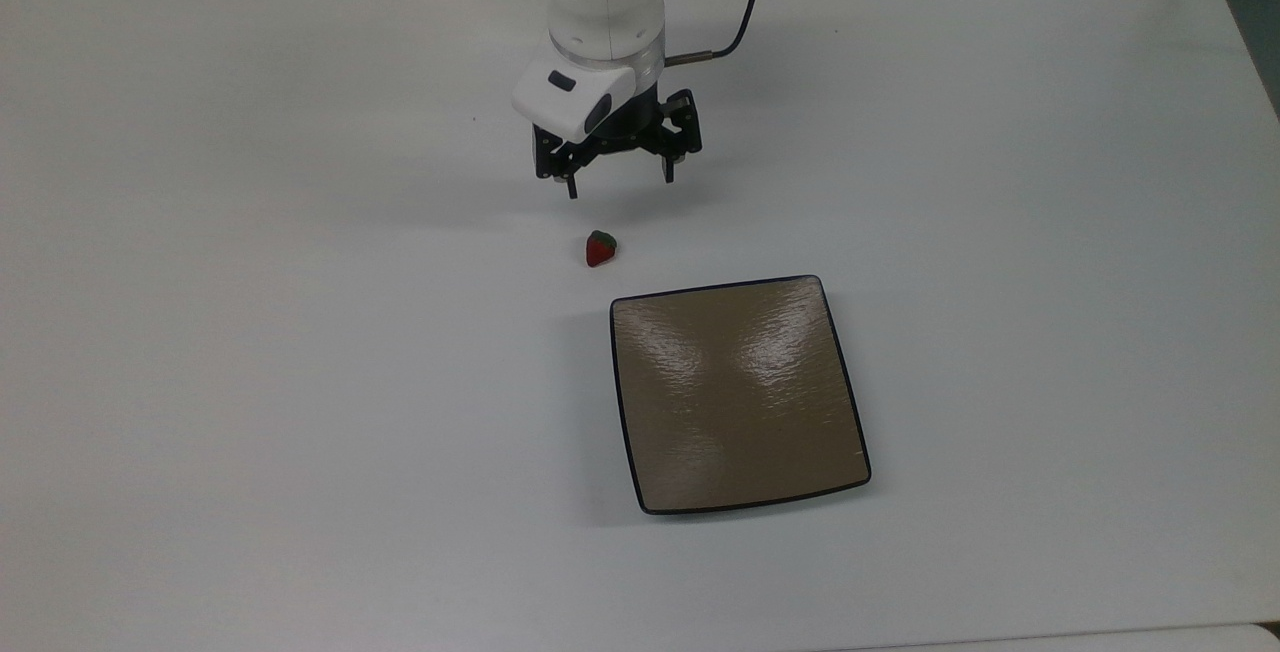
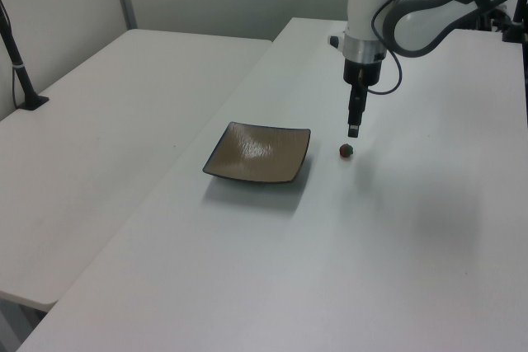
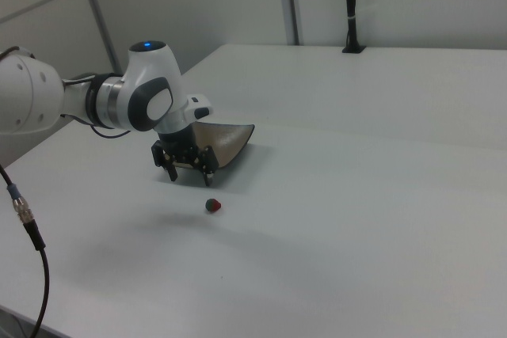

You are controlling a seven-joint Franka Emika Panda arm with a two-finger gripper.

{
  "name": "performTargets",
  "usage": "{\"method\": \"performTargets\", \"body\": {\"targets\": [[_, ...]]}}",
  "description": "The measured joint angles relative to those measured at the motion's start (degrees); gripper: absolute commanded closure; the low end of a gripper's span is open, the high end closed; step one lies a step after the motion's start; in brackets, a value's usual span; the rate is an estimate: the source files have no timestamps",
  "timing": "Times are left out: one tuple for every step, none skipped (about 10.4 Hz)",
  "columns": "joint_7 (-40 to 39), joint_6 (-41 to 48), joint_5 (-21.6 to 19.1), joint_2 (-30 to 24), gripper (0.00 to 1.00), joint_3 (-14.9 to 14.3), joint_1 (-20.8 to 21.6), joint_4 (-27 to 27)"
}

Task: Strawberries on a ceramic plate
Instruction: 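Move the open gripper over the red strawberry and lower it, then close the gripper around the red strawberry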

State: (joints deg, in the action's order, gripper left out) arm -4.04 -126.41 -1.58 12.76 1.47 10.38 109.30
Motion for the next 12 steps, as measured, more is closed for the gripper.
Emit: {"method": "performTargets", "body": {"targets": [[0.0,-1.1,0.0,0.6,0.0,0.0,0.0,0.0],[0.0,-2.1,0.2,1.3,0.0,0.0,0.0,0.0],[0.0,-2.8,0.6,2.1,0.0,0.0,0.0,0.0],[-0.1,-3.1,1.1,2.7,0.0,0.0,0.0,0.0],[-0.1,-3.6,1.7,3.5,0.0,0.0,0.0,0.0],[-0.1,-4.9,1.9,4.2,0.0,0.0,0.0,0.1],[-0.1,-6.1,1.9,5.1,0.0,0.0,-0.1,0.1],[-0.1,-6.9,2.3,6.0,0.0,0.0,-0.2,0.1],[-0.2,-7.3,3.6,6.8,0.01,0.0,-0.3,0.1],[-0.2,-7.5,5.2,7.5,0.1,0.0,-0.4,0.1],[-0.2,-7.5,6.5,8.1,0.26,0.0,-0.4,0.1],[-0.2,-7.5,7.2,8.4,0.48,0.0,-0.4,0.1]]}}
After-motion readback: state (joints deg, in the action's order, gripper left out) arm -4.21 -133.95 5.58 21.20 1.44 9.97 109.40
